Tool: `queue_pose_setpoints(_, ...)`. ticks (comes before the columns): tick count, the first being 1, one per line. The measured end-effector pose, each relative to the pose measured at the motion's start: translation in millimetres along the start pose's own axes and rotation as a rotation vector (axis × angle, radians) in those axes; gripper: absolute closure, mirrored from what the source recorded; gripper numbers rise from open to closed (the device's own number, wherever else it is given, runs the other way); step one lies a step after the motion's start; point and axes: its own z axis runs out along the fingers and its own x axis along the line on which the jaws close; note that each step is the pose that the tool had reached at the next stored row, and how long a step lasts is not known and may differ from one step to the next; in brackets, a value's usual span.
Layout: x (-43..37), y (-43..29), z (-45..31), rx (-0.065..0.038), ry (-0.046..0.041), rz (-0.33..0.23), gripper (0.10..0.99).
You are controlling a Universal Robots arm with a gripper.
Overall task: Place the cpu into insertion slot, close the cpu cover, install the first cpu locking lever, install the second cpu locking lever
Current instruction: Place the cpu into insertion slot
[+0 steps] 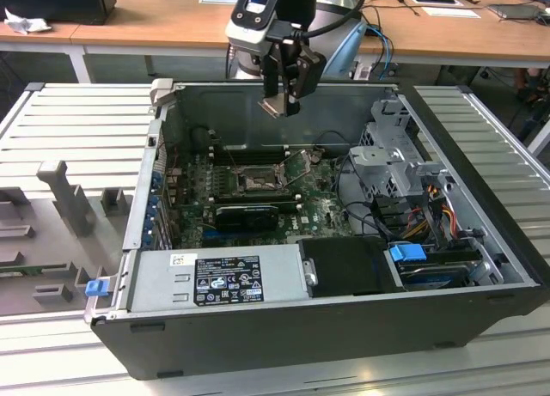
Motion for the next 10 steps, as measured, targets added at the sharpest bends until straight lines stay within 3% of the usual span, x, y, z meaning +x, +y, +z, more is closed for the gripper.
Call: queue_pose_setpoints(10,0.0,0.0,0.3,-0.001,-0.0038,0.043,0.561)
